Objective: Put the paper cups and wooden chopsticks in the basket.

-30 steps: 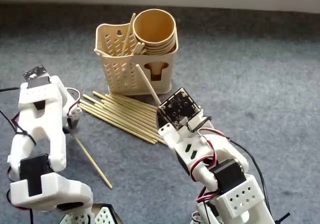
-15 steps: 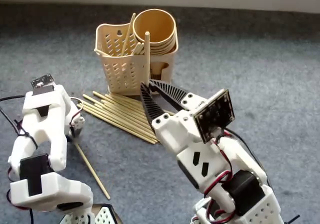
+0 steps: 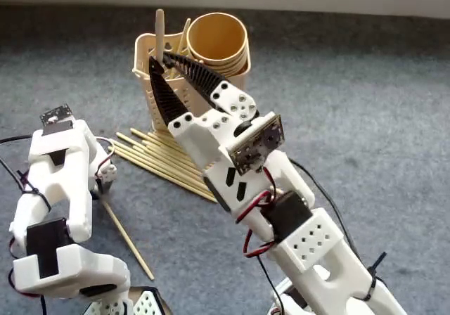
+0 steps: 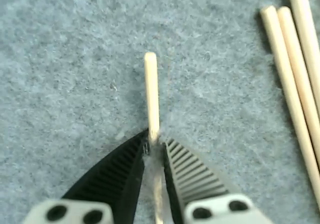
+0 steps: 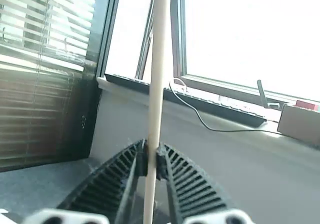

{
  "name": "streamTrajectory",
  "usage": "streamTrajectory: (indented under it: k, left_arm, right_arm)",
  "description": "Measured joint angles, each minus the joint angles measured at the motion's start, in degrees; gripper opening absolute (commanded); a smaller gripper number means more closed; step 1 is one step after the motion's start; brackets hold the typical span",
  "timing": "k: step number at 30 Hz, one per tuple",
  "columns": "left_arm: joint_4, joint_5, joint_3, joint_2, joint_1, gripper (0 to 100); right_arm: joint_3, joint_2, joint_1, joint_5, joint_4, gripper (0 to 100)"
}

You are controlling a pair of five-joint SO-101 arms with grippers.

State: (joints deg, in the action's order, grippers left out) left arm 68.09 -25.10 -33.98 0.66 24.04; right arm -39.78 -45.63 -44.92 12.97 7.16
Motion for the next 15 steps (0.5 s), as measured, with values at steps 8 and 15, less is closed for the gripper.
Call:
streamTrajectory:
  k: [8, 15]
  left_arm:
    - [-1.7, 0.1, 0.0, 0.0, 0.9, 0]
    - [-1.7, 0.1, 0.0, 0.0, 1.1, 0]
  right_arm:
    - [0.0, 10.2, 0.7, 0.0, 11.0, 0.9]
    - [0.0, 18.5, 5.4, 0.0, 14.6, 0.9]
